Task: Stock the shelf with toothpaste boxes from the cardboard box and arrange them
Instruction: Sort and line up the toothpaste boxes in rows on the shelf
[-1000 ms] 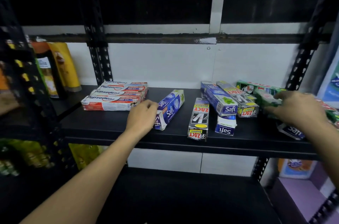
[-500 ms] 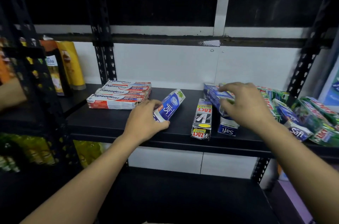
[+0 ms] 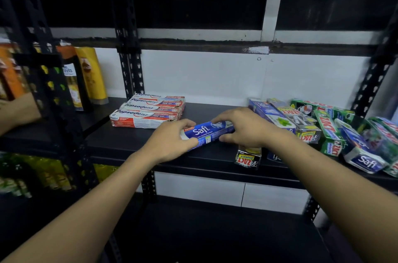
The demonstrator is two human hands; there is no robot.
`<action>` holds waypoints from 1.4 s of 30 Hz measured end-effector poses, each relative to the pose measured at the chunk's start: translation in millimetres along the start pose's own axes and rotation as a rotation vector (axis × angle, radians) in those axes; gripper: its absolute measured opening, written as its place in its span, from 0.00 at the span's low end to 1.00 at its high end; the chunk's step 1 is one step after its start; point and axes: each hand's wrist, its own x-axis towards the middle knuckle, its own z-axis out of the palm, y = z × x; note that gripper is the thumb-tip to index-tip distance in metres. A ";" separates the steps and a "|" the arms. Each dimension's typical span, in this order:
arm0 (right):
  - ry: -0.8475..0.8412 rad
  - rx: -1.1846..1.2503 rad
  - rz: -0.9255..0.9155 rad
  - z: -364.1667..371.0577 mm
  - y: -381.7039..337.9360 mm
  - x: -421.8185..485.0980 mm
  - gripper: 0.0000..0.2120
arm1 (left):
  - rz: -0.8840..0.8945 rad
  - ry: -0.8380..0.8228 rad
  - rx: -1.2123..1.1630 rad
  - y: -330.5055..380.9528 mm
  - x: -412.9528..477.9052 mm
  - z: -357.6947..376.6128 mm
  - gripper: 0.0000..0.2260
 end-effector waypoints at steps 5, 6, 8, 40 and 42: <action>-0.141 -0.042 0.017 14.7 1.1 34.5 0.28 | 0.149 0.107 0.154 -13.1 0.2 -6.0 0.31; -0.157 -0.037 0.014 15.0 2.0 39.9 0.29 | 0.171 0.185 0.193 -18.1 3.4 -10.3 0.31; -0.167 -0.014 -0.004 11.2 4.4 47.7 0.27 | 0.131 0.331 0.233 -31.7 13.7 -21.3 0.30; -0.207 -0.133 0.223 42.5 74.2 193.6 0.27 | -0.171 0.142 0.475 -91.3 47.9 -19.4 0.33; -0.194 -0.122 0.217 42.7 73.8 194.9 0.26 | -0.169 0.142 0.476 -91.9 48.8 -19.1 0.33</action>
